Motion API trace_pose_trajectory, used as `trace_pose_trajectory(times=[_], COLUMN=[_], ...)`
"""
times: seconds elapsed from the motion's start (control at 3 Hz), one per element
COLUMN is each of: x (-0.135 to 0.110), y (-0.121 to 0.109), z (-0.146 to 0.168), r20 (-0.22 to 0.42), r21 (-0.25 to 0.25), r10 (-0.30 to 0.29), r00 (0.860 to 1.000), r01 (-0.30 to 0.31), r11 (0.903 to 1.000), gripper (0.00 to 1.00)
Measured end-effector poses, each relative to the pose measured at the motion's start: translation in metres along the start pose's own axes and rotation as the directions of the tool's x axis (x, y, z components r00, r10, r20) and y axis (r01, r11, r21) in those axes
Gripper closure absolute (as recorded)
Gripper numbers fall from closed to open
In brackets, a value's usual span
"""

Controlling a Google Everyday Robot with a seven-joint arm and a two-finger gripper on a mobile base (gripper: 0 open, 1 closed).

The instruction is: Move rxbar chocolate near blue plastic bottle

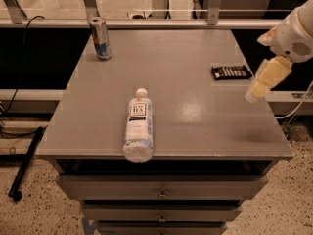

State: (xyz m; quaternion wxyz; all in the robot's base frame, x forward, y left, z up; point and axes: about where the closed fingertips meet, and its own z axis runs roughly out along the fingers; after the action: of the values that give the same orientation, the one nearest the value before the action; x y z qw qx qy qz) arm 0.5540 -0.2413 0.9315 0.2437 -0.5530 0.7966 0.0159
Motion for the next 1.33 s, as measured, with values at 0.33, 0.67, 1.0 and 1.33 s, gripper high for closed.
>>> trace_pose_trajectory(times=[0.33, 0.67, 1.0, 1.33], x=[0.009, 0.012, 0.010, 0.014], y=[-0.045, -0.077, -0.101, -0.116], z=[0.030, 0.060, 0.091, 0.114], r20=[0.096, 0.168, 0.212, 0.226], r21=[0.006, -0.022, -0.039, -0.034], r10=[0.072, 0.139, 0.172, 0.185], r00=[0.993, 0.976, 0.962, 0.957], r01=[-0.073, -0.138, -0.168, -0.182], r11=[0.9973, 0.9903, 0.9851, 0.9827], gripper=[0.00, 0.00, 0.00, 0.00])
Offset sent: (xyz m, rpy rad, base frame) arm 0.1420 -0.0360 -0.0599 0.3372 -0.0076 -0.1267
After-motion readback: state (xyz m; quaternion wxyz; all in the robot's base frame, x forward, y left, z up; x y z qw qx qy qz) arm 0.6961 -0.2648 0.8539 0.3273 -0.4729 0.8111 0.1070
